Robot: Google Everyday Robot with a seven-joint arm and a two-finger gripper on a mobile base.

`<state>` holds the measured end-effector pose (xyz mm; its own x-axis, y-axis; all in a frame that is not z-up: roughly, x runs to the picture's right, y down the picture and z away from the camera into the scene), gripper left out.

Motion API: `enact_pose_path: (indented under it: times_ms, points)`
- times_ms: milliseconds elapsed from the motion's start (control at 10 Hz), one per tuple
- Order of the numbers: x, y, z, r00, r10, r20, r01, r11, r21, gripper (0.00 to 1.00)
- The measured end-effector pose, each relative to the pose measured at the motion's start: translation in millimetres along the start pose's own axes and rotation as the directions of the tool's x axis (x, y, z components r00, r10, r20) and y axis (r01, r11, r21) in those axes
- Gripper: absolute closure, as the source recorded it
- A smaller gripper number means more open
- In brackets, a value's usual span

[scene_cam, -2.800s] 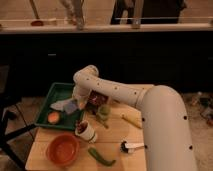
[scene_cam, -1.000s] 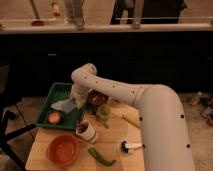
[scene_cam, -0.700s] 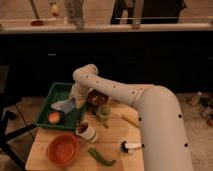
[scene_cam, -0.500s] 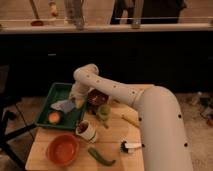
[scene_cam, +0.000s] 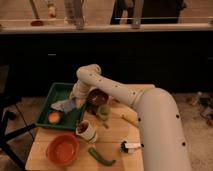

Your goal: Place sponge in tray

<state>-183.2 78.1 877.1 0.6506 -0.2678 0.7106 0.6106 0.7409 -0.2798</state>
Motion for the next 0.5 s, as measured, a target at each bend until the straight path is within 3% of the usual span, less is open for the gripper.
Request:
enact_pose_path:
  times_ms: [500]
  points:
    - [0.5,-2.9,1.5,1.000,0.003,0.015,-0.003,1.000,-0.002,0.20]
